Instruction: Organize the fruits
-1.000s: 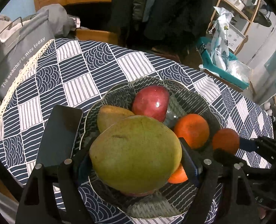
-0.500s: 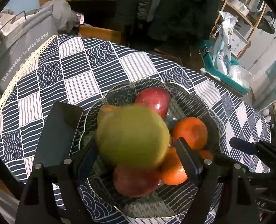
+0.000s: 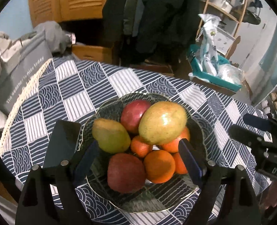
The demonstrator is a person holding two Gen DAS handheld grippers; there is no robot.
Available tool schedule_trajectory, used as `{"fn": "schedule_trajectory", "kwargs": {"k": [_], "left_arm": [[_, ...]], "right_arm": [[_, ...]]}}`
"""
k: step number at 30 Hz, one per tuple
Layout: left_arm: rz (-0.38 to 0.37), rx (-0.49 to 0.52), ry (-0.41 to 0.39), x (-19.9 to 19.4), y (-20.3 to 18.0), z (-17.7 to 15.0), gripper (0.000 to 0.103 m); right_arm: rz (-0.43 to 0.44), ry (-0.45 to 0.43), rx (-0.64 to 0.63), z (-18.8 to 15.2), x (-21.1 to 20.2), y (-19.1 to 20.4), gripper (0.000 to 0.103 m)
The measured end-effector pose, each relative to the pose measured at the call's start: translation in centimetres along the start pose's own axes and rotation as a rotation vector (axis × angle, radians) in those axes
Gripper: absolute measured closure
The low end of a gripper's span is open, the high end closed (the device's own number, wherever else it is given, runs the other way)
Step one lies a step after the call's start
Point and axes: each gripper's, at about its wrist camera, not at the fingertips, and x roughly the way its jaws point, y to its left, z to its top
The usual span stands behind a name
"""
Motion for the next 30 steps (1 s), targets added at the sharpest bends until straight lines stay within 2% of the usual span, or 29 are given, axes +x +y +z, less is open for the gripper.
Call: {"fn": "schedule_trajectory", "kwargs": {"k": [8,14,22,30], "left_arm": [[-0.019,0.012,-0.069,-2.9,-1.2,0.7,0.015],[0.007,0.051,-0.14,-5.5,-2.4,1.2,0.015],[-0.063,0.033,-0.209,-9.0,-3.6,2.0,0.015],[-0.081,0.063,-0.299,-12.3,-5.3,2.6,0.007]], "right_arm": [[-0.06,-0.086,-0.005,0.2,-3.3,-0.5,0.037],[-0.09,-0.169,-0.008,0.3,-6.2,-0.9,0.033],[-0.108,-0.253,0.019,0.2,-9.7,-2.0,0.028],[-0.133,-0.317,0.046,0.0,-12.4,-2.7,0.026]]}}
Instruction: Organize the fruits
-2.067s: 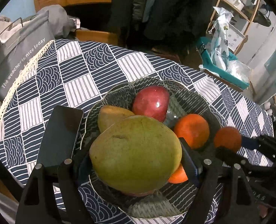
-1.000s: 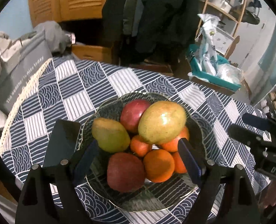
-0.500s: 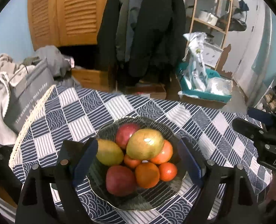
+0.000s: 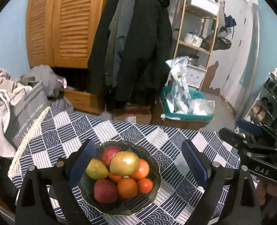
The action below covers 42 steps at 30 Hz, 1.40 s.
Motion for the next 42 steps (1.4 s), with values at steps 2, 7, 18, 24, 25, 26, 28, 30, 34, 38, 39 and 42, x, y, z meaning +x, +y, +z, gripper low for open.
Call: {"fn": "schedule_trajectory", "kwargs": {"k": [2,7,18,24,25,26,28,30,34,38,39,42], "left_arm": [[0.003,0.004,-0.018,-0.6,-0.3,0.3,0.004],[0.032,0.02,-0.067,-1.9,-0.9,0.7,0.001],[0.092,0.055,-0.108,-2.9,-1.6,0.9,0.001],[0.101,0.066,-0.113,-3.0,-2.2,1.0,0.001],[0.096,0.068,-0.112,-2.9,-2.3,1.1,0.001],[0.095,0.068,-0.109,-2.9,-2.4,1.1,0.001],[0.094,0.071,-0.106,-2.8,-2.6,1.2,0.001],[0.093,0.08,-0.107,-2.8,-3.0,1.2,0.001],[0.095,0.099,-0.112,-2.9,-3.5,1.2,0.001],[0.092,0.098,-0.116,-2.9,-3.8,1.3,0.001],[0.093,0.099,-0.117,-2.9,-3.8,1.4,0.001],[0.1,0.104,-0.119,-2.8,-4.0,1.4,0.001]], "right_arm": [[-0.005,-0.016,0.008,0.0,-0.7,-0.3,0.025],[-0.018,-0.048,0.029,-0.1,-2.3,-1.1,0.022],[-0.076,-0.081,0.041,-0.5,-4.2,-2.9,0.021],[-0.127,-0.095,0.026,-1.0,-4.4,-3.6,0.021],[-0.13,-0.096,0.027,-1.0,-4.5,-3.7,0.021],[-0.13,-0.098,0.03,-1.1,-4.6,-3.8,0.021],[-0.128,-0.102,0.035,-1.0,-4.7,-4.0,0.021],[-0.132,-0.105,0.035,-1.0,-4.8,-4.2,0.021],[-0.146,-0.108,0.036,-1.1,-4.9,-4.5,0.021],[-0.147,-0.108,0.041,-1.2,-4.9,-4.9,0.021],[-0.15,-0.107,0.041,-1.2,-4.9,-5.0,0.021],[-0.16,-0.107,0.034,-1.4,-5.0,-5.2,0.021]]}}
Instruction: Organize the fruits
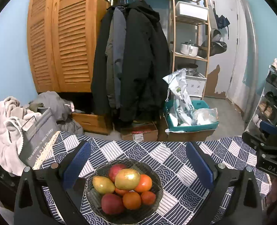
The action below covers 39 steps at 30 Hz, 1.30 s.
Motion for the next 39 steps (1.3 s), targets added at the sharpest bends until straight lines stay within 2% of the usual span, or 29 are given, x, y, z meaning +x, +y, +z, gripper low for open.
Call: {"fn": "schedule_trajectory", "kwargs": {"k": [29,39], "left_arm": [[-0.007,0.021,-0.01,-0.1,-1.9,0.4,0.001],[0.0,0.001,-0.013,-0.5,-2.1,0.5,0.001]], "right_arm": [[-0.009,0.0,0.017,-0.7,-0.4,-1.7,0.021],[-0.025,-0.011,0.006,-0.8,-1.0,-2.1,0.021]]}}
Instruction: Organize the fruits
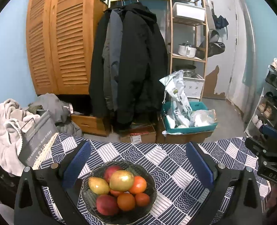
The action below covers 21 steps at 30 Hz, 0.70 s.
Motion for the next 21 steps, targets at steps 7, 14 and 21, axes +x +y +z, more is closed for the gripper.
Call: {"fn": "schedule_trajectory", "kwargs": {"k": [7,14,21], "left_arm": [[-0.001,0.015,-0.014,-0.3,-0.6,0.2,0.001],[-0.007,0.012,-0.011,-0.4,-0.9,0.3,0.001],[0.015,0.012,-0.004,-0.2,-1.4,0.3,0.001]], "right_arm": [[0.0,-0.001,-0.001,-0.1,-0.1,-0.2,0.021],[-0.002,-0.004,0.004,0.0,-0.2,-0.6,0.021],[0.0,0.001,0.016,0.1,-0.4,-1.4,0.021]]}}
